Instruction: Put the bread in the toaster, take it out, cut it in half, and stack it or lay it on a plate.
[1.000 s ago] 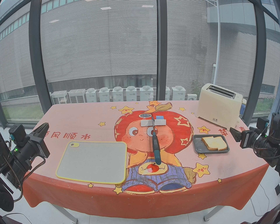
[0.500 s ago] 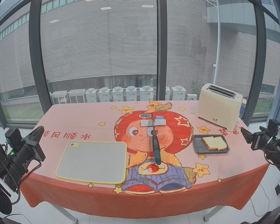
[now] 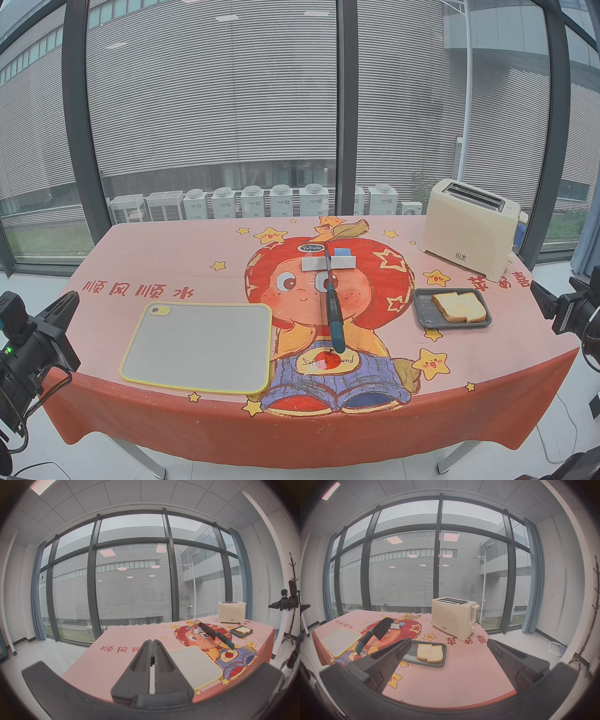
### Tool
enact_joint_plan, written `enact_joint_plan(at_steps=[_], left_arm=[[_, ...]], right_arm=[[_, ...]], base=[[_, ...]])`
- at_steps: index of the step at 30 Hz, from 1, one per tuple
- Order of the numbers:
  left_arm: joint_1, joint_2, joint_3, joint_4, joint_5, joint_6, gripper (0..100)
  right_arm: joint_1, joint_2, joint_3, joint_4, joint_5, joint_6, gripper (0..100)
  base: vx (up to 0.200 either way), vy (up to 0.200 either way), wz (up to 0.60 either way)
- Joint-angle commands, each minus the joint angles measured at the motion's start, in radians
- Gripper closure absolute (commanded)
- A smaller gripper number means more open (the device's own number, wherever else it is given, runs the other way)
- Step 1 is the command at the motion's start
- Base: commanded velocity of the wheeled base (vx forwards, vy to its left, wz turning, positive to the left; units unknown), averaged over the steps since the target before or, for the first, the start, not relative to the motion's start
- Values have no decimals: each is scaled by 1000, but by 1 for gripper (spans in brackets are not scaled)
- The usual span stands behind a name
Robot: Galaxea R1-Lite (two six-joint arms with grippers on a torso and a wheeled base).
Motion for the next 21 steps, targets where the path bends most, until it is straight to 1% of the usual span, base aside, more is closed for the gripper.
enact_joint_plan(at_steps=[1,14,18,21], left_arm=[[-2,-146,-8,63,0,0,100],[-2,-270,3,151,-1,-1,100],[-3,-311,-3,195,-1,-1,100],[-3,-340,-3,220,-1,-1,100]], right_arm=[[0,-79,4,21,-1,-15,0],[-2,-172,47,21,-1,-18,0],[-17,-211,66,21,-1,-46,0],[-34,-240,72,21,-1,-55,0]], base=[[0,0,0],[0,0,0],[0,0,0],[0,0,0]])
